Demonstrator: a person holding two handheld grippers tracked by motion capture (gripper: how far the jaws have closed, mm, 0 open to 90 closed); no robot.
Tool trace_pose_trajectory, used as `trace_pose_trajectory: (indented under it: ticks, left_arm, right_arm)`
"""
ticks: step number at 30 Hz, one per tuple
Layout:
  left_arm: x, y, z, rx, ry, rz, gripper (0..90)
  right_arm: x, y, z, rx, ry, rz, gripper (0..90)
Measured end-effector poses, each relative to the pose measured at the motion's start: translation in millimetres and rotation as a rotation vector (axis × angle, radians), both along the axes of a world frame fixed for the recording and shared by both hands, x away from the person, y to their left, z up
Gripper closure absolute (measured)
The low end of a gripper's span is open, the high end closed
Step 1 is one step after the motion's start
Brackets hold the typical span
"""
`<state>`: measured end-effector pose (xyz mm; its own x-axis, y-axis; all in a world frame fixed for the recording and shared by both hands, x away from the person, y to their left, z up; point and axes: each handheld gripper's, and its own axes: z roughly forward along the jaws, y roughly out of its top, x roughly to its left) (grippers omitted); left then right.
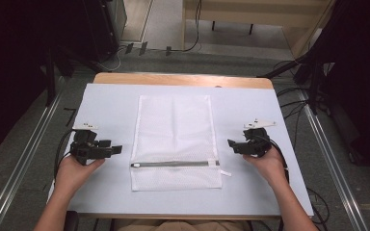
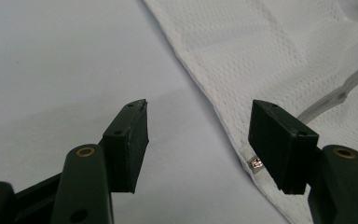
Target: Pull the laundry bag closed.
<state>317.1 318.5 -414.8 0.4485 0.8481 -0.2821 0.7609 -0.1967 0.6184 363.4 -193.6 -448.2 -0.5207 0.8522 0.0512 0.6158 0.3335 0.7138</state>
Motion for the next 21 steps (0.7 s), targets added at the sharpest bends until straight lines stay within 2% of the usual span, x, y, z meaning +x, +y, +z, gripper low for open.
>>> trace_pose_trajectory:
  ticks: [4, 7, 13, 16, 21]
  left_arm:
    - [-0.1, 1.2, -0.6, 0.001, -0.009, 0.007, 35.8]
    - [-0.2, 1.4, -0.7, 0.004, -0.005, 0.012, 35.2]
    - [-0.7, 1.8, -1.8, 0.014, -0.013, 0.01, 35.0]
    - [-1.5, 1.7, -2.7, 0.033, -0.024, 0.004, 34.3]
    - [-2.1, 2.0, -2.0, 0.024, -0.027, 0.01, 34.3]
  right_arm:
    - [-0.4, 1.5, 1.5, 0.009, 0.014, 0.027, 35.9]
    - [0.0, 2.1, 2.4, 0.015, 0.023, 0.039, 38.2]
    - [-1.0, 1.7, 4.8, 0.021, 0.03, 0.04, 40.7]
    - [-1.9, 2.5, 5.4, 0.019, 0.035, 0.035, 41.0]
    - [-5.1, 6.4, 8.8, 0.031, 0.041, 0.046, 41.9]
